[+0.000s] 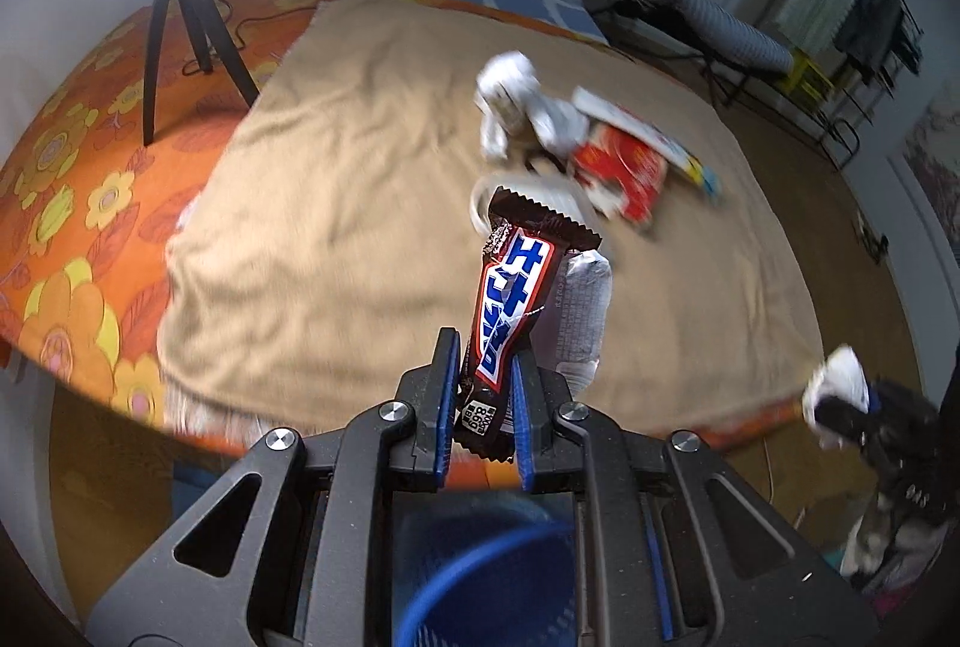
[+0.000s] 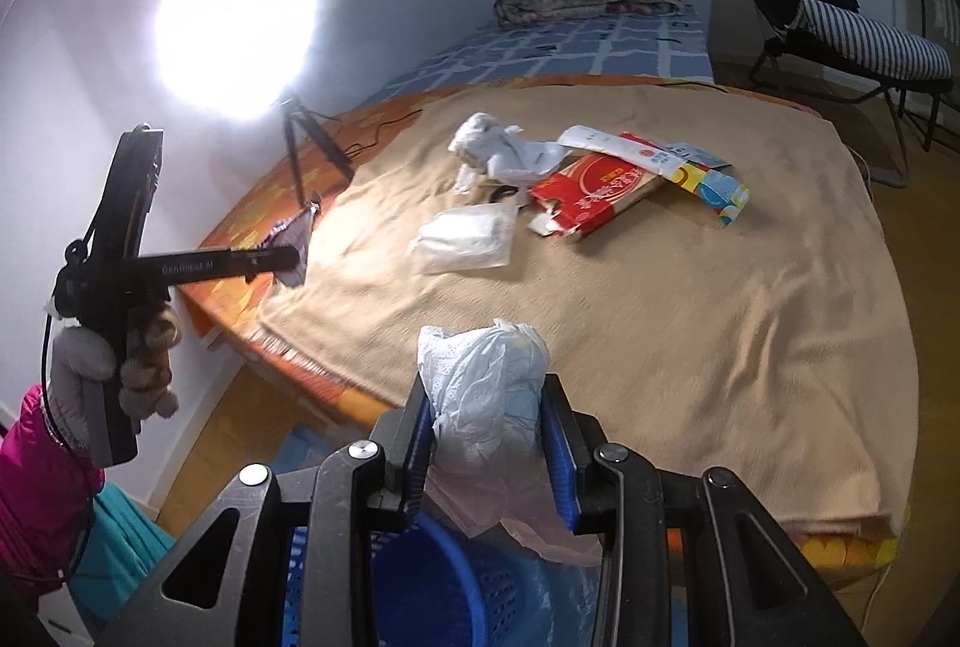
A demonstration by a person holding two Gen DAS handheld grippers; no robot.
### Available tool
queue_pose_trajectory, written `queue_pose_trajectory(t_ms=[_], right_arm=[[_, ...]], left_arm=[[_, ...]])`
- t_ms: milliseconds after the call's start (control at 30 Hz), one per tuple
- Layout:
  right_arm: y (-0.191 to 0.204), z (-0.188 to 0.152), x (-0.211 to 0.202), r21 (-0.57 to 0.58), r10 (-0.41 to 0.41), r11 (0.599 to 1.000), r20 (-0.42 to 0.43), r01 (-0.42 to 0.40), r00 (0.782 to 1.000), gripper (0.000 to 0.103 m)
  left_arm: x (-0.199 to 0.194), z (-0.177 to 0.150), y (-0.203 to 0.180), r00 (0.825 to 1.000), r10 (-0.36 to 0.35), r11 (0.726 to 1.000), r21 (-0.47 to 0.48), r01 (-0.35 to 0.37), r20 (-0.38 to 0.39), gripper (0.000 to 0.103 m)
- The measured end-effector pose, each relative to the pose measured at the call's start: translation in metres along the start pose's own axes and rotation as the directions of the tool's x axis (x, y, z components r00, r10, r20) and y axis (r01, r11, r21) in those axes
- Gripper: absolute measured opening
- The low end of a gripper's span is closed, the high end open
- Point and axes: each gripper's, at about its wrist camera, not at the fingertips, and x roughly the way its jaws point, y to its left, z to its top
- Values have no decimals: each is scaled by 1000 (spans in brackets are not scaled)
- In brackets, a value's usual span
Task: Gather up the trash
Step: 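Carry both items to the blue basket and open both tools to drop them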
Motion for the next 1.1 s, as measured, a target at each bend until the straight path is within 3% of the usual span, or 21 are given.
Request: queue_pose_trajectory(t_ms=[233, 533, 933, 1033, 1100], right_arm=[[18, -33, -14, -26, 26, 999, -17, -26, 1000, 37], [37, -82, 3, -36, 79, 996, -111, -84, 991, 38], [53, -118, 21, -31, 112, 992, -192, -120, 975, 39], [55, -122, 24, -30, 114, 992, -200, -123, 973, 43], [56, -122, 23, -31, 113, 992, -199, -122, 973, 52]], left_arm=[[-22, -59, -14, 999, -18, 999, 40, 20, -39, 15], [-14, -134, -14, 988, -27, 999, 28, 32, -154, 15], [-8, -169, -15, 977, -19, 997, 64, 33, -214, 16], [-6, -171, -15, 974, -26, 997, 67, 42, -226, 31], [-7, -173, -15, 974, -25, 997, 72, 42, -224, 50]])
